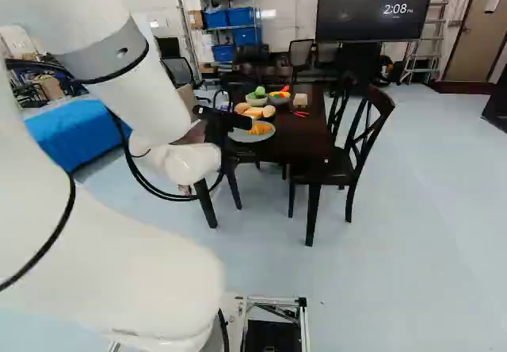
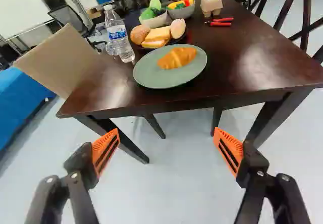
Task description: Move the croissant to the empty plate
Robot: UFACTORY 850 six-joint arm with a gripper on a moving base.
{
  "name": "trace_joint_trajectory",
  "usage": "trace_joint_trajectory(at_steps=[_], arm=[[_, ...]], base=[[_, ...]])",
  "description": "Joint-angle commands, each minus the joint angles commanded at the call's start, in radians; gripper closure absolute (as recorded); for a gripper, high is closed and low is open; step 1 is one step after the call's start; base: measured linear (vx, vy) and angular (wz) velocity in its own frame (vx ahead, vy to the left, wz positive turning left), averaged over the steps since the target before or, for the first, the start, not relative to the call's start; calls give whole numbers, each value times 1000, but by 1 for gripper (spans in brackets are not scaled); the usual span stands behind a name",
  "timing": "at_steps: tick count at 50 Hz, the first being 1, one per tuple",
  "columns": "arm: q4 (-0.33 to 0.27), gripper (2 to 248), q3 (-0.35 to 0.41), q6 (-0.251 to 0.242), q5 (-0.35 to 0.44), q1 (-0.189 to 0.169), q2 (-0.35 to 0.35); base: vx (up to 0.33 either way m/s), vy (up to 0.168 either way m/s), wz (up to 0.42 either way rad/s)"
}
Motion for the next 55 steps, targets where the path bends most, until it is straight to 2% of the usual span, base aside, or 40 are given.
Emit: trace_joint_trajectory(at_steps=[13, 27, 41, 55], arm=[[0, 3, 48, -76, 79, 2, 17], [0, 3, 85, -137, 142, 4, 30], [0, 3, 110, -176, 183, 5, 39], [0, 3, 121, -194, 202, 5, 43]], base=[[0, 0, 0], [0, 0, 0], [0, 0, 0], [0, 0, 0]])
